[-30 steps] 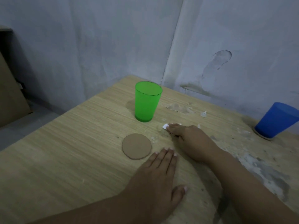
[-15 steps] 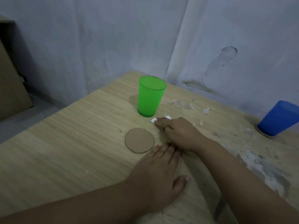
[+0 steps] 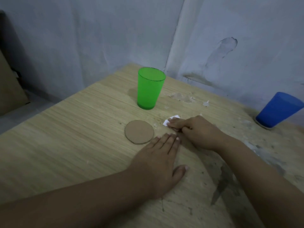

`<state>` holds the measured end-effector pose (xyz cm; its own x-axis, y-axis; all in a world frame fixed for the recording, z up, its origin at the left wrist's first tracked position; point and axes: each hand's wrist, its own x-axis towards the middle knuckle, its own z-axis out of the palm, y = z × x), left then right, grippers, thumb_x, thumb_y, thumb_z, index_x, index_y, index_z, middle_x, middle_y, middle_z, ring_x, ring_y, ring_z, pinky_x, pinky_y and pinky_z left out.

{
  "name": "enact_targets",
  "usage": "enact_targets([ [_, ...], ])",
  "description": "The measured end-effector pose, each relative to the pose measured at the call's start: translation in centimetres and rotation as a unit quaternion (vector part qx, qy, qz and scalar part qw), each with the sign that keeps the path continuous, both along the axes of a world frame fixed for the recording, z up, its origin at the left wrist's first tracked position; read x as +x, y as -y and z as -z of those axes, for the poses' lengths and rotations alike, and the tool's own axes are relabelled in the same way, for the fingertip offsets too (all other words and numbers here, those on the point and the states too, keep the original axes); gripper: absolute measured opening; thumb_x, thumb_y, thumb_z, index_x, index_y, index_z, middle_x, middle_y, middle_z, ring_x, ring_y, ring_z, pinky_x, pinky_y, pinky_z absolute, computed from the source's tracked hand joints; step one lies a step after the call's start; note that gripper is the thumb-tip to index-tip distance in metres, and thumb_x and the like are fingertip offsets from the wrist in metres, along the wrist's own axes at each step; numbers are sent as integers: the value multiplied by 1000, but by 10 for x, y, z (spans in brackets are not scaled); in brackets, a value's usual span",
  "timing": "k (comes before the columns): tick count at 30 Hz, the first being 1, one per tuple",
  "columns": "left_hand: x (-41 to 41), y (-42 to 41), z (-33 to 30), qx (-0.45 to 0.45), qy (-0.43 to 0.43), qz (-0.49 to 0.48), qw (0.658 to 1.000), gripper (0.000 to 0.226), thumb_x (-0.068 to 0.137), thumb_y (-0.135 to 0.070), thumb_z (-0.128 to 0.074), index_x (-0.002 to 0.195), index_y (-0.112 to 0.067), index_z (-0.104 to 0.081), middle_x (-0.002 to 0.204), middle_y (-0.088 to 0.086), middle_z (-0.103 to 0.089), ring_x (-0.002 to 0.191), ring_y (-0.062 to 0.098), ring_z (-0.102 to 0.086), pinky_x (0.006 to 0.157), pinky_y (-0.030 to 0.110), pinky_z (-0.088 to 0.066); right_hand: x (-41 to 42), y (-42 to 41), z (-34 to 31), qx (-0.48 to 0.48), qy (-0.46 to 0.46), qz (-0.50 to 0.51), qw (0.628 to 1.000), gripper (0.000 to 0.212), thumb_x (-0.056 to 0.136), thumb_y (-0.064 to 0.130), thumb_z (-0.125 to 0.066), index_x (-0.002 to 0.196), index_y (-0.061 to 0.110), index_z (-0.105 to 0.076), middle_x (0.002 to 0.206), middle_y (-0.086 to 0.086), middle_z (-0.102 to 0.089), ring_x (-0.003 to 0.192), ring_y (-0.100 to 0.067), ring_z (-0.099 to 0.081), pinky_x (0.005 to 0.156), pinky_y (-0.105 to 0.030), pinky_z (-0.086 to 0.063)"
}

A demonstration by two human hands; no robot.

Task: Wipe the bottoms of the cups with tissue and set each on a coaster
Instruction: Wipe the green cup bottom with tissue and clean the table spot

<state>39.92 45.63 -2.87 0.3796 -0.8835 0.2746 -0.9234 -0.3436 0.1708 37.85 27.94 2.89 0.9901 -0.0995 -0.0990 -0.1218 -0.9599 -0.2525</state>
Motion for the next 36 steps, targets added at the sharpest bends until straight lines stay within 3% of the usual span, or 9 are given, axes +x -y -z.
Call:
enact_targets([
  [4,-1,-1,0,23,-30,1,999,74,94,-56,-17,150,-11,0,160,6,5,145,13,9,105,24,21,9,3,-4,-27,4,29,999,44,95,9,-36,135,23,-48,147,0,-40,135,-12,-37,104,-14,-22],
  [9,-1,1,-1,14,-23,-5,1000,74,94,-57,-16,150,-10,-1,160,6,1,146,13,8,105,24,21,-2,-8,7,40,1,-11,999,49,92,6,-38,135,27,-47,149,6,-36,138,-10,-32,112,-19,-19],
  [12,-1,1,0,26,-36,-2,999,75,94,-56,-15,149,-10,3,159,7,6,145,13,10,110,25,16,-6,6,8,-17,-6,20,1000,49,94,11,-36,139,30,-39,152,6,-31,138,-14,-33,113,-25,-23],
  [18,-1,0,0,7,-32,-6,999,73,94,-56,-19,150,-11,-5,160,6,-3,146,14,4,108,24,19,21,-21,15,-1,8,-2,1000,46,99,19,-26,145,24,-28,156,4,-20,142,-9,-20,112,-23,-17],
  [22,-2,1,0,12,-30,-2,999,74,94,-56,-18,150,-10,-3,160,7,0,146,14,6,107,25,20,2,-2,11,22,10,6,1000,46,96,17,-33,139,30,-41,151,10,-31,139,-7,-29,114,-24,-21],
  [25,-2,0,1,15,-35,-3,999,74,94,-56,-17,150,-10,0,160,7,3,145,14,8,109,25,16,13,1,8,-40,-1,41,998,45,98,19,-32,142,27,-37,153,4,-30,139,-17,-31,113,-26,-22],
  [29,0,0,0,28,-44,-3,999,73,95,-56,-16,150,-10,0,160,7,0,145,14,7,109,25,16,38,-24,11,-21,7,17,1000,45,99,20,-28,144,23,-33,155,2,-24,139,-19,-29,113,-28,-22],
  [33,0,1,0,17,-42,-1,999,74,94,-57,-17,150,-11,-2,160,6,0,145,13,7,109,24,17,17,-13,15,-22,1,-12,1000,47,95,21,-32,140,32,-37,152,7,-31,137,-17,-35,113,-37,-29],
  [36,-1,1,2,16,-45,-2,999,74,95,-56,-17,150,-10,2,159,6,6,145,13,11,109,25,17,9,6,8,-52,12,32,998,44,96,19,-33,137,32,-42,148,5,-39,132,-20,-42,110,-30,-31],
])
